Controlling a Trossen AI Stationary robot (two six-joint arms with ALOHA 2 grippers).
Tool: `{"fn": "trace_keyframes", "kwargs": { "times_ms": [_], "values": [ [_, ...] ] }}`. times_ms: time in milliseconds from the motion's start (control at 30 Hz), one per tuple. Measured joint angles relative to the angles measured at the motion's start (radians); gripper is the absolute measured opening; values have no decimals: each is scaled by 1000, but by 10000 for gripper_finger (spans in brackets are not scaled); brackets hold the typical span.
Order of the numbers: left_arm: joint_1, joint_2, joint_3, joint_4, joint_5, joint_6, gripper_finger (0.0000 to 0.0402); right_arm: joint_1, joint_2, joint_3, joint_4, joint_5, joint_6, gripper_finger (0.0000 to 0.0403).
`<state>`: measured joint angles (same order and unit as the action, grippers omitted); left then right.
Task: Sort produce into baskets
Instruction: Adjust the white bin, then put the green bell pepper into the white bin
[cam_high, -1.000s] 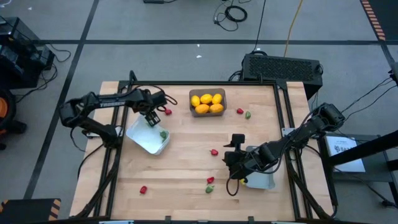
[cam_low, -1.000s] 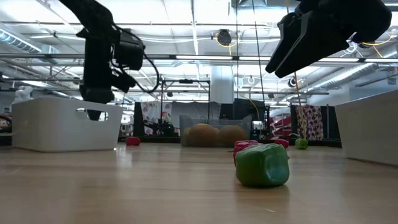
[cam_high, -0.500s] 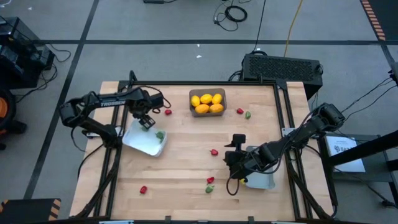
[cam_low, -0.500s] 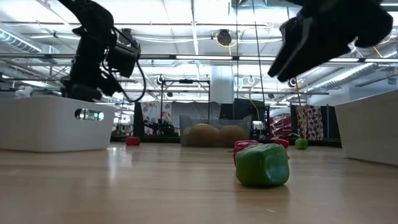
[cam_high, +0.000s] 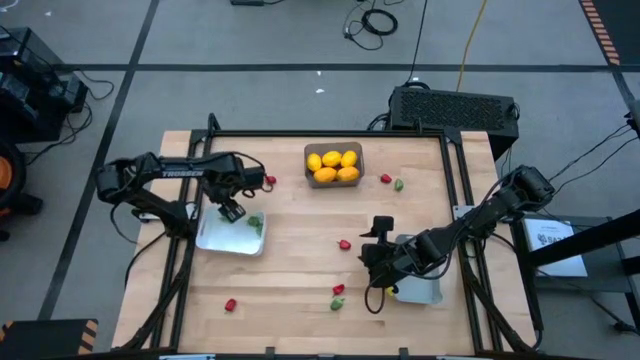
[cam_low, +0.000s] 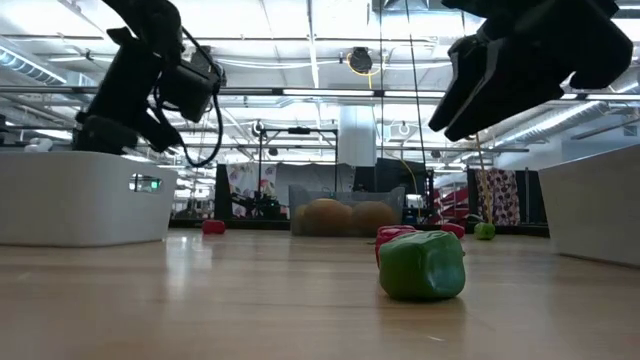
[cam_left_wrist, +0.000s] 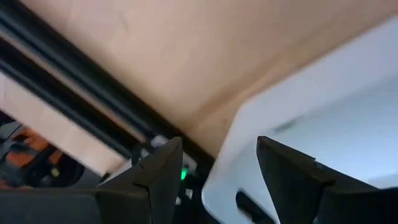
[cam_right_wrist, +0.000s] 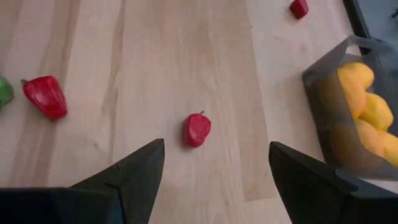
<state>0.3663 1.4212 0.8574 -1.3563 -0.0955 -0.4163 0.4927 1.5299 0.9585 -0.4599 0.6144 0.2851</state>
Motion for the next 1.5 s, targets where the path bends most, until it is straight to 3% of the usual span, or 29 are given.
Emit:
{"fn": "trace_keyframes", "kwargs": {
  "times_ms": [133,300,567,700,867,1000,1167,1267,1367,1500],
  "values": [
    [-38,0,0,-42,3,-9,215,0,0,0,3,-41,-3,279],
    [-57,0,17,-41,-101,4,215,0,0,0,48,-44,-43,279],
    [-114,-63,189,-13,-142,-2,215,0,0,0,132,-45,-102,279],
    [-218,-123,247,181,-106,-21,215,-1,0,0,149,-71,-92,279],
    [-446,-146,227,612,-36,-50,215,0,0,0,145,-96,-88,279],
    [-658,-53,199,901,-59,-40,215,0,0,1,145,-97,-75,279],
    [-824,131,195,1131,-73,33,215,-1,0,1,144,-97,-70,279],
    [-864,239,207,1249,-74,62,215,-1,0,1,146,-97,-62,279],
    [-866,332,259,1297,-92,-3,215,-1,0,1,146,-94,-30,279],
    [-867,434,370,1249,-72,-108,215,0,0,2,138,-94,-4,279]
  ]
}}
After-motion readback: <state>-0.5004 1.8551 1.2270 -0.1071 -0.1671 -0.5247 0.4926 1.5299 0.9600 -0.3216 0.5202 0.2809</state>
